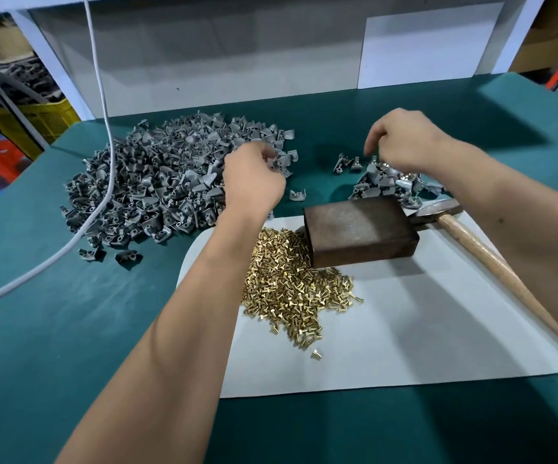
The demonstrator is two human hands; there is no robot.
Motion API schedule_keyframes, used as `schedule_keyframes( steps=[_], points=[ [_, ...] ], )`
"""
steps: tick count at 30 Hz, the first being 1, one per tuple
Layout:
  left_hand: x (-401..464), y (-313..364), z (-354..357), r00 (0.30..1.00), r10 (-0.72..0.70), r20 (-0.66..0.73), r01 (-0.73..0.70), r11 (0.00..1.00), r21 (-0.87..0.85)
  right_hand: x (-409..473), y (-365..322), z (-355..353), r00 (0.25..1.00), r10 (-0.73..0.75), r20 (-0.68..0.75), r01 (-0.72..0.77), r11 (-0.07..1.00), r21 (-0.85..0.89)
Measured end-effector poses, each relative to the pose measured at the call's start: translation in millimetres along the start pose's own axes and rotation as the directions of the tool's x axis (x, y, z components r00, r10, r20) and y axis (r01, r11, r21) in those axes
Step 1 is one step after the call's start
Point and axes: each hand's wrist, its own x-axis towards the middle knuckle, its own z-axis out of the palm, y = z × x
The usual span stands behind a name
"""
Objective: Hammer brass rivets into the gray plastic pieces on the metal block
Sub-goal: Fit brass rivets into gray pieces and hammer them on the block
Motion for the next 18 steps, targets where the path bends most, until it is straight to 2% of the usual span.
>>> schedule_keyframes(
  steps=[4, 6, 11, 18],
  points=[
    [-6, 8, 5, 0.996, 0.089, 0.020, -0.091, 0.988, 0.127, -2, -8, 10, 0.977, -0.103, 0.188, 0.150, 0.954, -0.259],
    [-7, 10, 5, 0.990, 0.124, 0.059, -0.132, 0.979, 0.157, -2, -5, 15, 0.971, -0.121, 0.206, 0.185, 0.926, -0.328],
    [-8, 7, 7, 0.940, 0.142, 0.309, -0.228, 0.938, 0.261, -3, 3, 21, 0.971, -0.207, 0.115, 0.230, 0.941, -0.249],
    [-13, 2, 8, 0.960, 0.128, 0.248, -0.195, 0.943, 0.269, -5, 11, 23, 0.980, -0.195, 0.028, 0.196, 0.980, -0.040]
  ],
)
